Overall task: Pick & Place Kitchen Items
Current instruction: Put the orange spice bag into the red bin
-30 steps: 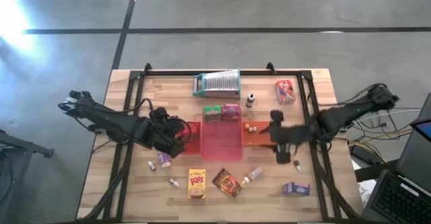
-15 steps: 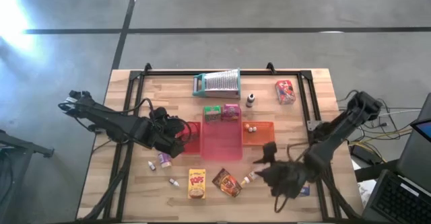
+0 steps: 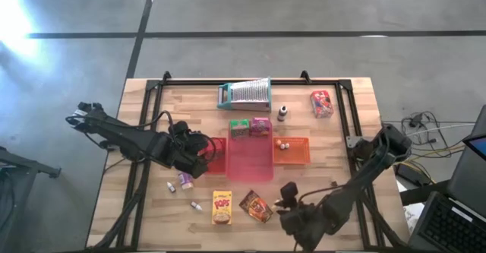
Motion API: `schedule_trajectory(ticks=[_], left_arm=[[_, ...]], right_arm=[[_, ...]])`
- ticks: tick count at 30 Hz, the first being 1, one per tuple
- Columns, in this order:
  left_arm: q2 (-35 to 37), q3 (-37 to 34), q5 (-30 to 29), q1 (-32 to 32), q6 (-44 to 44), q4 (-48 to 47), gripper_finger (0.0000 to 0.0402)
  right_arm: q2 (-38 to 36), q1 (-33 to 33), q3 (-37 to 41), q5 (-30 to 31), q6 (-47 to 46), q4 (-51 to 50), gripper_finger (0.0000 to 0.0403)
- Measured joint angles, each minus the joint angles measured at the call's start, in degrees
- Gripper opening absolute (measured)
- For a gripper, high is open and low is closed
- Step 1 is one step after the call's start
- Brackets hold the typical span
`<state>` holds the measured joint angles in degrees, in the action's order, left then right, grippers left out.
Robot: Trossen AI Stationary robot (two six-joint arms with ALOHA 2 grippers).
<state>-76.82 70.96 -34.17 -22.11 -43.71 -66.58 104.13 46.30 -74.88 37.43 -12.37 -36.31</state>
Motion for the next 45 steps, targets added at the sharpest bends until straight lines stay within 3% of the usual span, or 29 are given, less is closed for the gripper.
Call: schedule_trajectory(ticks=[9,17,27,36,45], left_arm=[[0.0,0.0,0.0,0.0,0.0,0.1,0.0276],[0.0,0.0,0.0,0.0,0.0,0.2,0.0276],[0.0,0.0,0.0,0.0,0.0,0.2,0.0276],[0.0,0.0,0.0,0.0,0.0,0.2,0.0276],[0.0,0.0,0.0,0.0,0.0,0.2,0.0276]], right_arm=[[8.2,0.2,-3.6,-2.7,-0.3,0.1,0.0111],[15.0,0.2,-7.2,-2.7,0.0,0.6,0.0147],[16.9,-0.8,-9.6,-1.3,0.0,0.9,0.0187],[17.0,-2.3,-8.8,-1.3,-0.7,0.9,0.0146],[17.0,-2.8,-8.7,-2.0,-0.7,1.1,0.0076]])
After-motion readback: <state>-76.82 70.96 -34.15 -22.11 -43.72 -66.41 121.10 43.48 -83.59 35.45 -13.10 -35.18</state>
